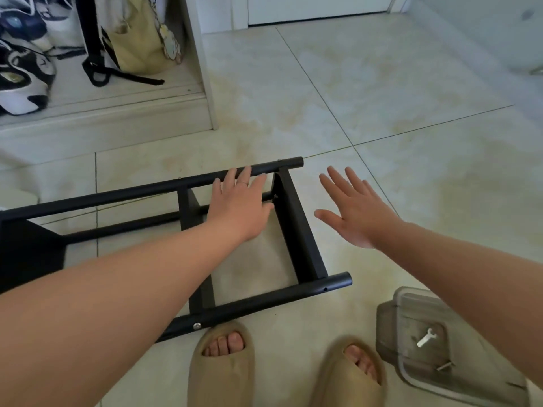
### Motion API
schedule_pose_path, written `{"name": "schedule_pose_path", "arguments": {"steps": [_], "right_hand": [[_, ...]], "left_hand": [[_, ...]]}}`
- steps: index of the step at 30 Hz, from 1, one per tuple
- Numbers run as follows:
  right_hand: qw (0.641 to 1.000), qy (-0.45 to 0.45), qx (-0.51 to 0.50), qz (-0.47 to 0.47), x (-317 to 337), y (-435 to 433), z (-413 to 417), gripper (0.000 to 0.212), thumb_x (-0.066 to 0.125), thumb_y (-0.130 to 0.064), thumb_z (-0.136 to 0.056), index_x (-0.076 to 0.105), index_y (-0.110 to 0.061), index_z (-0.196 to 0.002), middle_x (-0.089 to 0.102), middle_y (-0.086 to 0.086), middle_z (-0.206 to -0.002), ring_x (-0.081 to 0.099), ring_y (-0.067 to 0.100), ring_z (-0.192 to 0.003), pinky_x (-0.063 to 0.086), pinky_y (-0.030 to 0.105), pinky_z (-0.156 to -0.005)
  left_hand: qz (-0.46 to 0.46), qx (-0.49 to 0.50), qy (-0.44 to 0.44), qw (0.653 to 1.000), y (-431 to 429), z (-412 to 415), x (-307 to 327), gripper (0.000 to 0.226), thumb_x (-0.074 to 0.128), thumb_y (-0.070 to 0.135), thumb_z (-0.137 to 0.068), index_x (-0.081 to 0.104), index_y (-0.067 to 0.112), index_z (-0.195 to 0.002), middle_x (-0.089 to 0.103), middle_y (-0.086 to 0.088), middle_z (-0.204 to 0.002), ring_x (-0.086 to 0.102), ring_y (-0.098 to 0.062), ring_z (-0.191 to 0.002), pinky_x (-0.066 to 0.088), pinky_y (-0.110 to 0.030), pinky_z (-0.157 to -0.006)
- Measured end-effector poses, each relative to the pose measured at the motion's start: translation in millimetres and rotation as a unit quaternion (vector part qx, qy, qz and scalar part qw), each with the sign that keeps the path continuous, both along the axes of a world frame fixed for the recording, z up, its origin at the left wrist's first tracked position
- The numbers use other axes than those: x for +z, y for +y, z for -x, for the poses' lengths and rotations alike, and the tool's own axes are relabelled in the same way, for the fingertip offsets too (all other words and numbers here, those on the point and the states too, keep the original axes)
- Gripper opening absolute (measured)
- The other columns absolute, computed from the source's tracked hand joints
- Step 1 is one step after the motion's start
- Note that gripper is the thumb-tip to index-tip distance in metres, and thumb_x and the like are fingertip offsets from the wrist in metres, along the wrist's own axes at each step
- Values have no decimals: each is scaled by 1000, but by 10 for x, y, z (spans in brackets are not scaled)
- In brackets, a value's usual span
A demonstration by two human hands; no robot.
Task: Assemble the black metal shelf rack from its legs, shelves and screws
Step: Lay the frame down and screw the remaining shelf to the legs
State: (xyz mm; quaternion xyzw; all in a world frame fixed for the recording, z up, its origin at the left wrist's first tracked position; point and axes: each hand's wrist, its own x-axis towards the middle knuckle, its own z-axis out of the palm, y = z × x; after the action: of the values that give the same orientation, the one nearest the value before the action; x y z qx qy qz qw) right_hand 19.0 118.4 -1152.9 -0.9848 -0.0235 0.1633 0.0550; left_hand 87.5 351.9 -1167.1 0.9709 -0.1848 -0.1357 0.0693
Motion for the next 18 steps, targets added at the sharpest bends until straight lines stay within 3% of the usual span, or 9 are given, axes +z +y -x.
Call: {"name": "schedule_pose_path", "arguments": {"steps": [6, 11, 13, 18], "right_hand": [[998, 34, -44, 35, 188, -486, 869, 77, 22, -66, -99, -11, -32, -160, -21, -13, -166, -20, 19, -154, -2, 42, -126], [994, 59, -87, 12, 98, -818, 1534, 74, 27, -61, -102, -9, -34, -160, -15, -13, -167, -14, 15, -155, 1, 39, -126], [991, 74, -113, -15, 19, -924, 1755, 71, 31, -56, -104, -3, -33, -161, -6, -11, -169, -5, 14, -156, 7, 38, -125], [975, 100, -182, -75, -267, -1103, 2225, 55, 41, -37, -106, 28, -25, -157, 38, -3, -157, 37, 20, -142, 38, 37, -110]], "left_hand": [[44, -129, -18, 991, -600, 609, 136, 60, 37, 49, -102, 21, 29, -156, 9, -3, -167, 2, -28, -153, 9, -47, -122], [90, -254, -8, 963, -1042, 1140, 64, 57, 41, 46, -101, 28, 25, -153, 12, -5, -167, 3, -27, -152, 5, -43, -121], [89, -304, 13, 948, -1189, 1326, -11, 55, 42, 44, -101, 32, 23, -151, 13, -6, -166, 4, -28, -152, 7, -41, -121], [54, -416, 65, 905, -1435, 1650, -246, 53, 51, 41, -98, 40, 22, -146, 15, -6, -165, 8, -27, -152, 17, -43, -120]]}}
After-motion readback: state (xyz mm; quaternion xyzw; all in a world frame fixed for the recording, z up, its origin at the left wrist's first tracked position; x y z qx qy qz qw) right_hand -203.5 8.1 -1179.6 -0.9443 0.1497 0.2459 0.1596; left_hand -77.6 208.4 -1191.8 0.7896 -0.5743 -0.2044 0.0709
